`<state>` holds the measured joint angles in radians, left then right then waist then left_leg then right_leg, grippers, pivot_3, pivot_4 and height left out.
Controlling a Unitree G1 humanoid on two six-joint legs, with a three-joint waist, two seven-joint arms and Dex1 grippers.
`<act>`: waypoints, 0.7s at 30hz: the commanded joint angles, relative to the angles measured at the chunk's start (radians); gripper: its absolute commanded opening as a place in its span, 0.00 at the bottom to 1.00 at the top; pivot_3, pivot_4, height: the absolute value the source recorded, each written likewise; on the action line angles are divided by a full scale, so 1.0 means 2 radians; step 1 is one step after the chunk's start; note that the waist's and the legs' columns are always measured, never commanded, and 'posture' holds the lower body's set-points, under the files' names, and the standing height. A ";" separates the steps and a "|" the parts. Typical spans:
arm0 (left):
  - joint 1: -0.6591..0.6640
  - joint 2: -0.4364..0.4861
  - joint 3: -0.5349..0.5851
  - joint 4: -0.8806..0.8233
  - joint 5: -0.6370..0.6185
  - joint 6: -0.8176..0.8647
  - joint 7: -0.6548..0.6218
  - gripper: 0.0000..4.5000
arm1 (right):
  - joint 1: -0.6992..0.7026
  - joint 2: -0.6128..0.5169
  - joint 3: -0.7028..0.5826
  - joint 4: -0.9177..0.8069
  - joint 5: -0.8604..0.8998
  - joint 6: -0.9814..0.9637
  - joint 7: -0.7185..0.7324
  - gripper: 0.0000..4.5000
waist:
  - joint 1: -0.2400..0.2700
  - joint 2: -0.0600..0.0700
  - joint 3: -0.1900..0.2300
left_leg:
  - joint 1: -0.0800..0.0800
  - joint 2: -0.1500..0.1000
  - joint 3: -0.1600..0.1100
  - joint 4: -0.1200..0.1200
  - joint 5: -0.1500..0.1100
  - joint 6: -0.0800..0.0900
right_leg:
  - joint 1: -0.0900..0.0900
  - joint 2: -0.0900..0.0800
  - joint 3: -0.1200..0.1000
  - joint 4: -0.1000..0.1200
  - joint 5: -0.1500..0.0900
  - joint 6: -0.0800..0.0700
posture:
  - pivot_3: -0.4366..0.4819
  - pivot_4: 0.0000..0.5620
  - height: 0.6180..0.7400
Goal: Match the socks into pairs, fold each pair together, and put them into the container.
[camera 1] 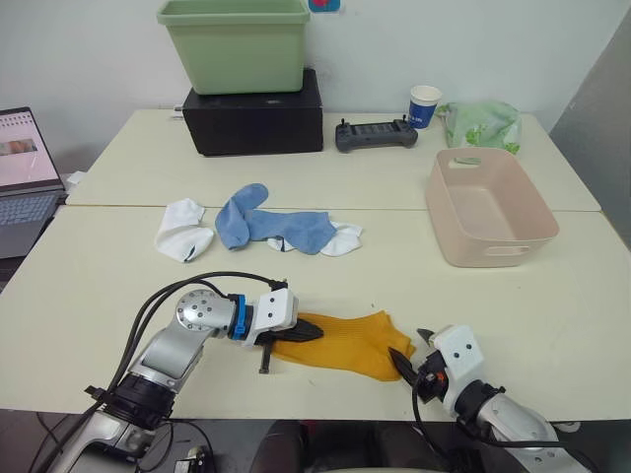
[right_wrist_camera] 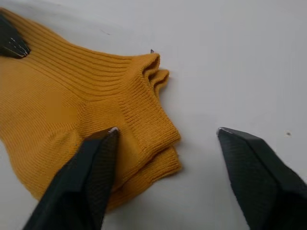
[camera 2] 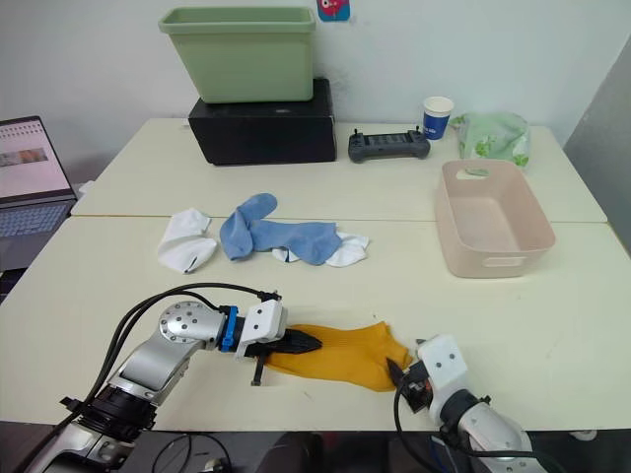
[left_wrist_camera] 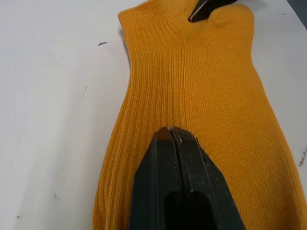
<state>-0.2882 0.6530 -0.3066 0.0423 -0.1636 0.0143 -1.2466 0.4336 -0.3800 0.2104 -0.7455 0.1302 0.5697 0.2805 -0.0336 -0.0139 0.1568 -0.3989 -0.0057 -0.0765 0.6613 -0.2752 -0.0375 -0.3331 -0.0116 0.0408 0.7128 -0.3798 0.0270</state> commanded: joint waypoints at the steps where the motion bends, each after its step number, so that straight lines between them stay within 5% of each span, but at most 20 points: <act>1: 0.009 0.003 -0.002 0.003 0.007 0.015 0.003 0.00 | 0.003 -0.008 0.010 -0.002 -0.013 -0.011 0.003 0.47 | 0.000 0.000 0.000 | 0.000 0.000 0.000 0.000 0.000 0.000 | 0.000 0.000 0.000 0.000 0.000 0.000 | 0.48 0.27 0.88; 7: 0.000 0.001 0.005 -0.007 -0.005 0.034 0.009 0.00 | -0.004 -0.011 -0.004 -0.005 -0.011 -0.022 0.010 0.00 | 0.000 0.000 0.000 | 0.000 0.000 0.000 0.000 0.000 0.000 | 0.000 0.000 0.000 0.000 0.000 0.000 | 0.48 0.27 0.88; 21: -0.061 -0.064 -0.035 -0.017 0.015 0.091 0.032 0.00 | -0.098 -0.044 -0.109 -0.041 0.067 0.044 0.060 0.00 | 0.001 -0.001 0.001 | -0.001 0.000 0.000 0.000 0.000 0.000 | 0.000 0.000 0.000 0.000 0.000 0.000 | 0.48 0.27 0.88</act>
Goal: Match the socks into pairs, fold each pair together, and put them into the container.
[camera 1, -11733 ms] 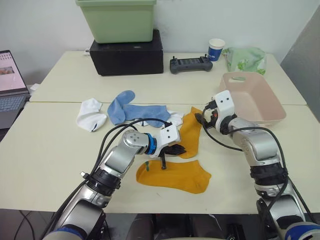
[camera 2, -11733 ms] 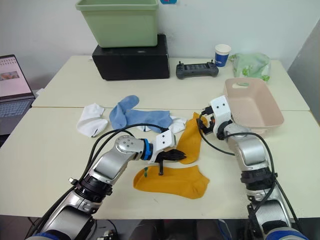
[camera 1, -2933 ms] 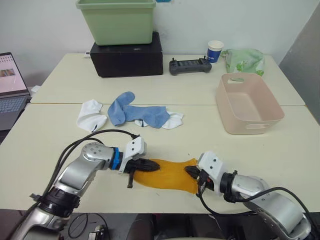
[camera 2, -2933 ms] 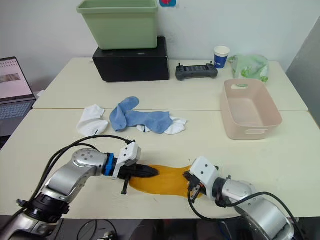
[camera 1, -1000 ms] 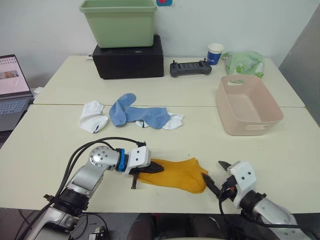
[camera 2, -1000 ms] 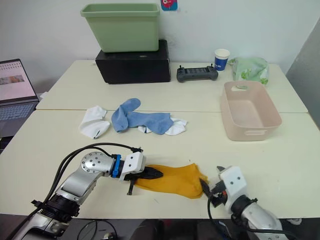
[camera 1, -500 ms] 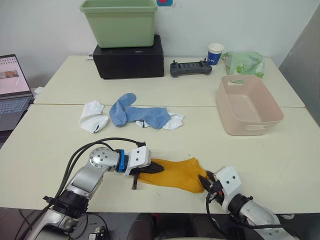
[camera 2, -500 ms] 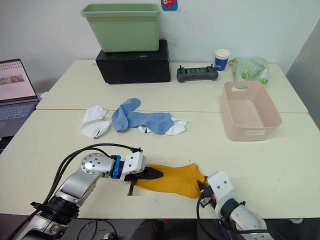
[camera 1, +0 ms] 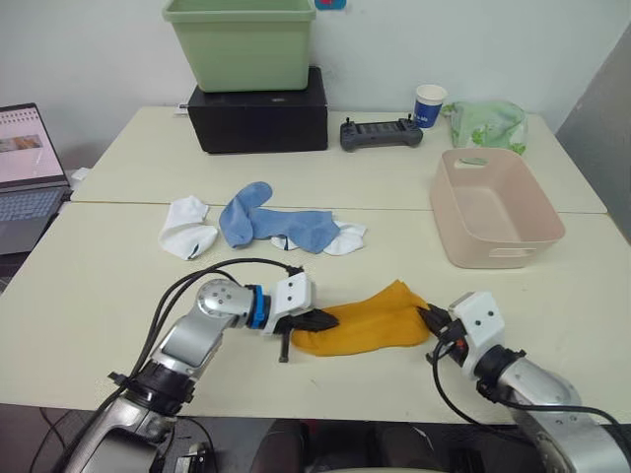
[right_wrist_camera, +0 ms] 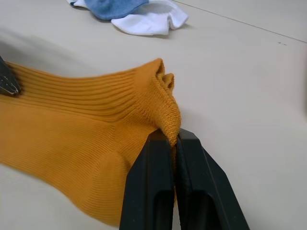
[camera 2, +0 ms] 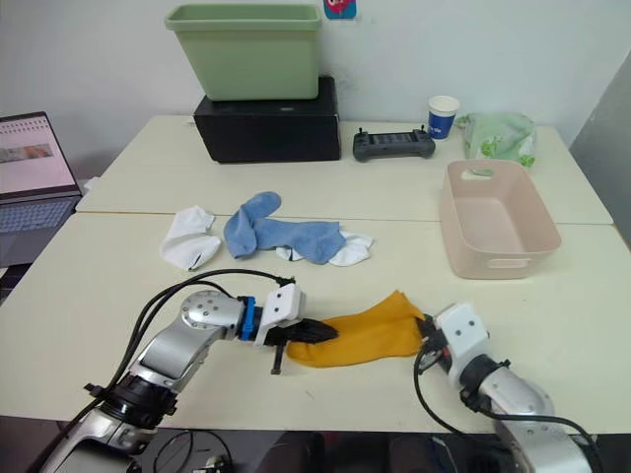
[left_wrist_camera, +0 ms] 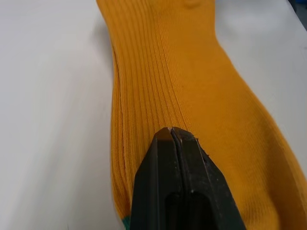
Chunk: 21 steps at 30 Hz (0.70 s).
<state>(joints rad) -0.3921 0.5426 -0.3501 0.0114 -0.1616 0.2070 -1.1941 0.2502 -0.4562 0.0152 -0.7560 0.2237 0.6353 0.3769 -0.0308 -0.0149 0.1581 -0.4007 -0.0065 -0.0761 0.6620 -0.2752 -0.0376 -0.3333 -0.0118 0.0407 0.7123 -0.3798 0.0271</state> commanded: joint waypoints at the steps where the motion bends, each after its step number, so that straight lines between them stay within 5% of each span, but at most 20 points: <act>1: -0.012 -0.012 -0.018 0.004 0.021 -0.010 0.008 0.00 | -0.009 -0.008 -0.010 -0.041 0.024 0.018 0.013 0.00 | 0.000 0.000 0.000 | 0.000 0.000 0.000 0.000 0.000 0.000 | 0.000 0.000 0.000 0.000 0.000 0.000 | 0.48 0.27 0.88; 9: -0.011 -0.008 -0.037 0.036 0.060 -0.043 0.007 0.00 | -0.032 -0.016 0.001 -0.076 0.057 0.073 0.016 0.00 | -0.001 0.000 0.000 | 0.000 0.000 0.000 0.000 0.000 0.000 | 0.000 0.001 0.000 0.000 0.000 0.000 | 0.48 0.27 0.88; 21: -0.018 0.025 0.003 -0.022 0.009 0.026 -0.019 0.00 | -0.118 0.006 0.041 -0.082 0.126 0.188 0.001 0.00 | -0.002 0.000 0.000 | 0.000 0.001 -0.001 0.000 0.000 0.000 | 0.000 0.001 0.000 0.000 0.000 0.000 | 0.48 0.27 0.88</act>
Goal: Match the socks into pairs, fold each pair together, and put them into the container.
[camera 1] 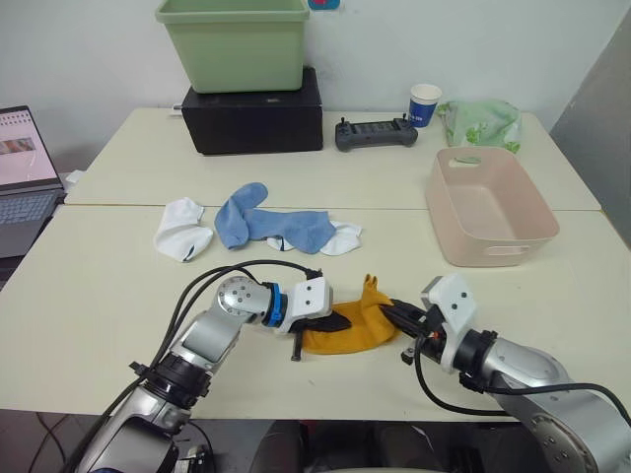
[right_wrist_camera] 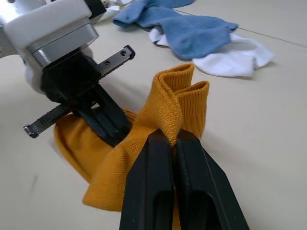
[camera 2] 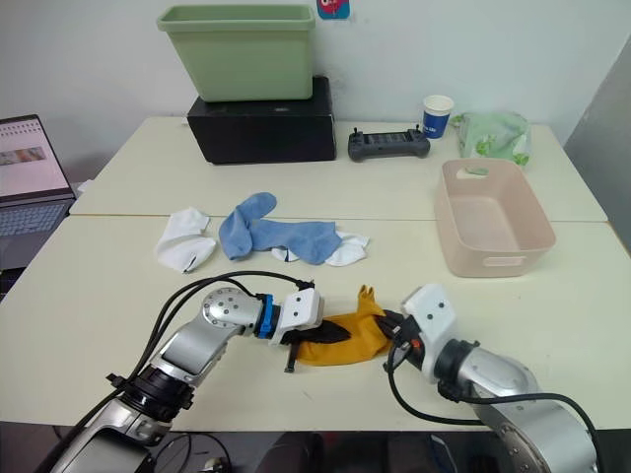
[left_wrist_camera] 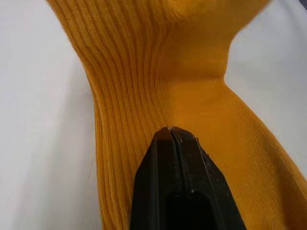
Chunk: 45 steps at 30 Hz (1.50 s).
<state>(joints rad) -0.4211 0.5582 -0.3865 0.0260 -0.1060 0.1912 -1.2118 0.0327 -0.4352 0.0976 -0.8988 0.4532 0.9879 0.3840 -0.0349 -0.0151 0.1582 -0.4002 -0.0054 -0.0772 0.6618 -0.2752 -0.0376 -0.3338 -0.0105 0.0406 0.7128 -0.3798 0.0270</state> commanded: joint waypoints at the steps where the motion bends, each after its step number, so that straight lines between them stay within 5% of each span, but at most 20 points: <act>1: -0.004 0.022 0.024 -0.038 -0.025 0.045 -0.012 0.00 | -0.012 -0.006 -0.001 -0.010 0.013 0.015 -0.003 0.00 | 0.001 0.000 0.000 | 0.000 0.000 0.000 0.000 0.000 0.000 | 0.000 0.000 0.000 0.000 0.000 0.000 | 0.48 0.27 0.88; 6: 0.008 0.056 0.019 -0.035 -0.011 0.037 -0.024 0.00 | -0.031 -0.005 -0.006 -0.005 0.027 0.033 -0.003 0.00 | 0.000 0.000 0.000 | 0.000 0.000 0.000 0.000 0.000 0.000 | 0.000 0.000 0.000 0.000 0.000 0.000 | 0.48 0.27 0.88; 13: 0.022 0.041 0.007 0.020 0.017 -0.002 0.003 0.00 | -0.074 0.035 0.027 0.024 0.040 0.082 -0.030 0.00 | 0.001 0.000 0.000 | 0.000 0.000 0.000 0.000 0.000 0.000 | 0.000 0.000 0.000 0.000 0.000 0.000 | 0.48 0.27 0.88; 26: 0.036 0.047 0.020 -0.009 0.010 -0.001 0.015 0.00 | -0.109 0.093 0.066 0.111 0.047 0.107 -0.051 0.00 | 0.001 0.000 0.000 | 0.000 0.000 0.000 0.000 0.000 0.000 | 0.000 0.000 0.000 0.000 0.000 0.000 | 0.48 0.27 0.88; 34: 0.053 0.077 0.080 -0.051 -0.041 0.049 0.013 0.00 | -0.127 0.097 0.012 0.063 0.102 0.141 -0.034 0.55 | -0.003 0.001 0.000 | 0.000 0.000 0.000 -0.001 0.000 0.000 | -0.001 0.000 0.000 0.000 0.000 0.000 | 0.48 0.27 0.88; 40: 0.045 0.115 0.133 -0.040 -0.083 0.086 -0.003 0.00 | -0.114 0.040 -0.027 0.021 0.127 0.120 -0.005 0.99 | -0.005 0.001 0.001 | 0.000 0.000 -0.001 -0.001 0.000 0.000 | -0.001 0.000 0.000 0.000 0.000 0.000 | 0.48 0.27 0.88; 43: 0.018 0.115 0.151 -0.024 -0.100 0.098 -0.006 0.00 | -0.102 0.021 -0.046 0.031 0.117 0.094 -0.007 0.99 | -0.002 0.000 0.002 | 0.000 0.000 -0.001 -0.001 0.000 0.000 | -0.001 0.000 -0.001 0.000 0.000 0.000 | 0.48 0.27 0.88; 45: 0.002 0.112 0.151 -0.025 -0.109 0.102 -0.015 0.00 | -0.100 0.008 -0.037 0.050 0.091 0.069 -0.012 0.89 | -0.001 0.000 0.002 | -0.001 0.000 -0.001 -0.001 0.000 0.000 | -0.001 0.000 -0.001 0.000 0.000 0.000 | 0.48 0.27 0.88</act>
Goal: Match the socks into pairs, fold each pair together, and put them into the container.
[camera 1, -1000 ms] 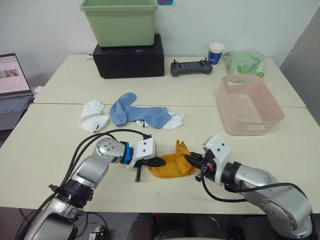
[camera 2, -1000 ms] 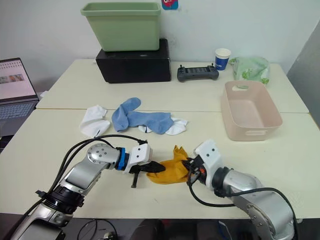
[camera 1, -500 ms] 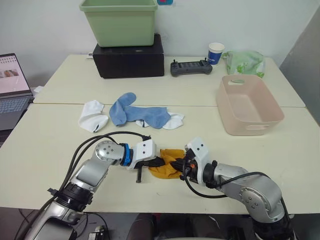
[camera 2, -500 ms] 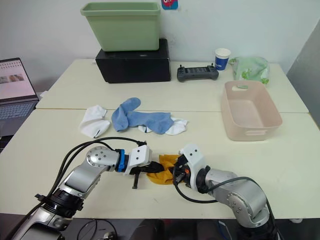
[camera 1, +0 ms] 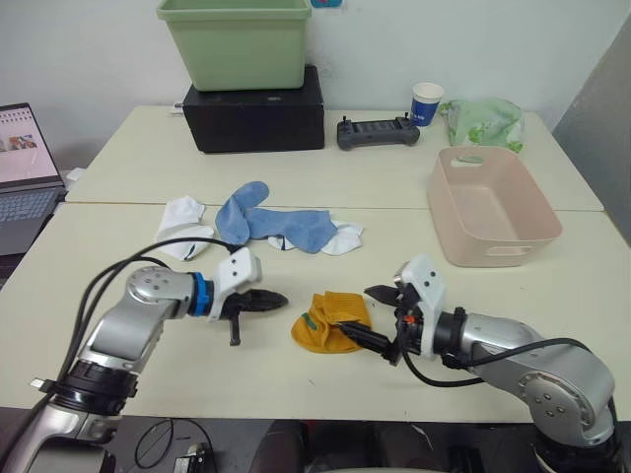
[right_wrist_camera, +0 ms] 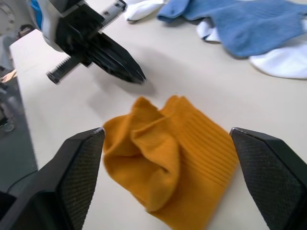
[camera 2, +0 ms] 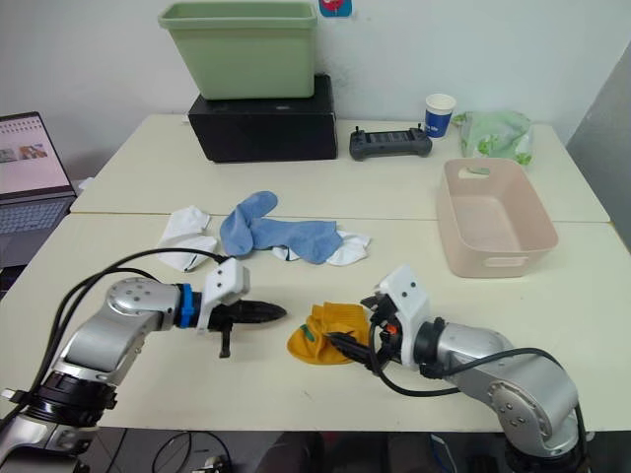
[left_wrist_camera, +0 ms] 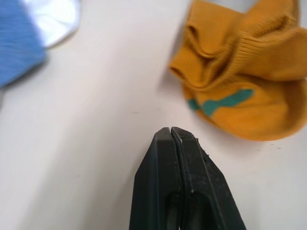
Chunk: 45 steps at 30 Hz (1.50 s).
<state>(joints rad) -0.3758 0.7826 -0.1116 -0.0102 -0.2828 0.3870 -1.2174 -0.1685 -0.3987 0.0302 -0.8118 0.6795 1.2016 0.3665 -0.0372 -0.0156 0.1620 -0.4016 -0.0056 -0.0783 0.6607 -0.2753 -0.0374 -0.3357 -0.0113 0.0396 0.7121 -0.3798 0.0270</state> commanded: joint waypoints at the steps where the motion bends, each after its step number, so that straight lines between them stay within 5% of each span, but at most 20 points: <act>1: -0.028 -0.005 0.010 -0.012 -0.024 0.004 -0.015 0.00 | 0.003 -0.014 0.004 0.017 -0.031 -0.051 -0.002 0.84 | 0.001 0.000 0.000 | 0.000 0.000 0.000 0.000 0.000 0.000 | 0.000 0.000 0.000 0.000 0.000 0.000 | 0.48 0.27 0.88; 12: -0.071 -0.073 -0.047 -0.031 -0.020 -0.025 -0.030 0.00 | 0.013 -0.054 0.149 0.077 -0.096 -0.141 0.067 0.01 | 0.000 -0.001 0.001 | -0.001 0.000 0.000 0.000 0.000 0.000 | 0.000 0.000 0.000 0.000 0.000 0.000 | 0.48 0.27 0.88; 21: -0.059 -0.090 -0.091 -0.044 -0.007 -0.059 -0.053 0.00 | -0.039 -0.086 0.256 0.125 -0.201 -0.213 0.105 0.01 | 0.002 -0.001 0.001 | 0.000 0.000 0.000 0.000 0.000 0.000 | 0.000 0.000 0.000 0.000 0.000 0.000 | 0.48 0.27 0.88; 31: -0.025 -0.050 -0.110 -0.012 0.050 -0.131 -0.068 0.00 | 0.004 -0.126 0.168 0.042 -0.177 -0.175 0.099 0.01 | 0.002 -0.001 0.001 | -0.001 0.000 0.000 0.000 0.000 0.000 | 0.000 0.000 0.000 -0.001 0.000 0.000 | 0.48 0.27 0.88; 40: -0.028 -0.040 -0.113 0.022 0.076 -0.166 -0.077 0.00 | -0.043 -0.041 0.185 0.119 -0.221 -0.154 0.036 0.01 | 0.002 -0.001 0.001 | -0.001 0.000 0.000 0.000 0.000 0.000 | 0.000 0.000 0.000 0.000 0.000 0.000 | 0.48 0.27 0.88; 45: -0.021 -0.035 -0.115 0.038 0.085 -0.176 -0.078 0.00 | -0.009 -0.052 0.167 0.124 -0.234 -0.144 0.023 0.01 | 0.002 -0.001 0.001 | -0.001 0.000 0.000 0.000 0.000 0.000 | 0.000 0.000 0.000 -0.001 0.000 0.000 | 0.48 0.27 0.88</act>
<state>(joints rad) -0.4254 0.6965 -0.3382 0.0537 -0.1326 0.0349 -1.3658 -0.2054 -0.4793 0.3891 -0.5544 0.2256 0.9055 0.4216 -0.0323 -0.0173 0.1634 -0.4026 -0.0056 -0.0779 0.6612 -0.2752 -0.0376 -0.3362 -0.0113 0.0398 0.7110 -0.3798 0.0270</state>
